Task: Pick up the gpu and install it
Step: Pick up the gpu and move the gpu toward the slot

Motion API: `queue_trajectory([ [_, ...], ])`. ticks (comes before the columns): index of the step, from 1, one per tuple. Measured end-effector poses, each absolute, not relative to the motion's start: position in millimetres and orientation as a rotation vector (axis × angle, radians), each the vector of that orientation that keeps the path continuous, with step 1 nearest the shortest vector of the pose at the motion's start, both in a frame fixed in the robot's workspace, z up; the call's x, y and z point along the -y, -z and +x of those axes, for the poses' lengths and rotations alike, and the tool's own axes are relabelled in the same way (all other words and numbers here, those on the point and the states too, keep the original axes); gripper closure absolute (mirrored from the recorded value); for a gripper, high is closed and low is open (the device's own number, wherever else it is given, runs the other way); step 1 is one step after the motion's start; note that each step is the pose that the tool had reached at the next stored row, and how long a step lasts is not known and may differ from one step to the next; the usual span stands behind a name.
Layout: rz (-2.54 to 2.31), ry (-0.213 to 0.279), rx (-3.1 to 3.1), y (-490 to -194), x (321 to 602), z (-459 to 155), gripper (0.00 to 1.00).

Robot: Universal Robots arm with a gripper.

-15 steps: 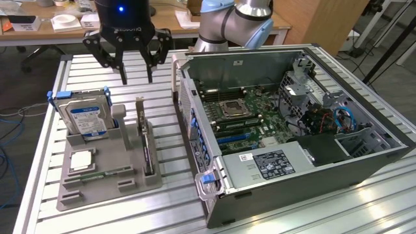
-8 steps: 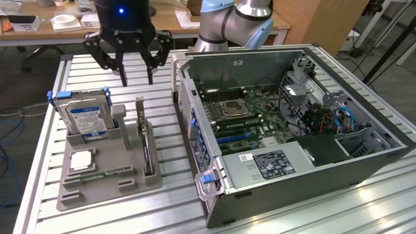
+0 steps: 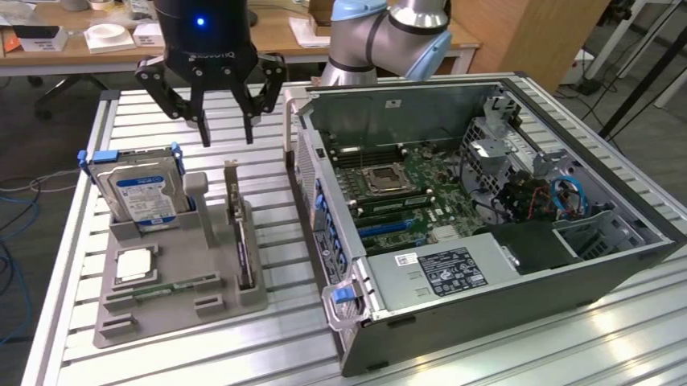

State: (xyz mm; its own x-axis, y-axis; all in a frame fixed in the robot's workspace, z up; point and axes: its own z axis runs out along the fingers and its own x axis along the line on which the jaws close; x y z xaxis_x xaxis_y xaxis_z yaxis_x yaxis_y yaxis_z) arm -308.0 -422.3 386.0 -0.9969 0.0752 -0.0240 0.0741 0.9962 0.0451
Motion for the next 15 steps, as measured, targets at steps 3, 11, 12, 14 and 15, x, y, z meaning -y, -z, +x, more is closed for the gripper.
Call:
queue_trajectory([
  [3, 0.116, -0.069, -3.113, -385.9, 425.3, -308.0, 0.47],
  [11, 0.116, -0.069, -3.113, -385.8, 432.6, -308.0, 0.47],
  [12, 0.116, -0.069, -3.113, -385.8, 433.6, -308.0, 0.47],
  [14, 0.116, -0.069, -3.113, -385.7, 435.7, -308.0, 0.47],
  [15, 0.116, -0.069, -3.113, -385.7, 436.7, -308.0, 0.47],
])
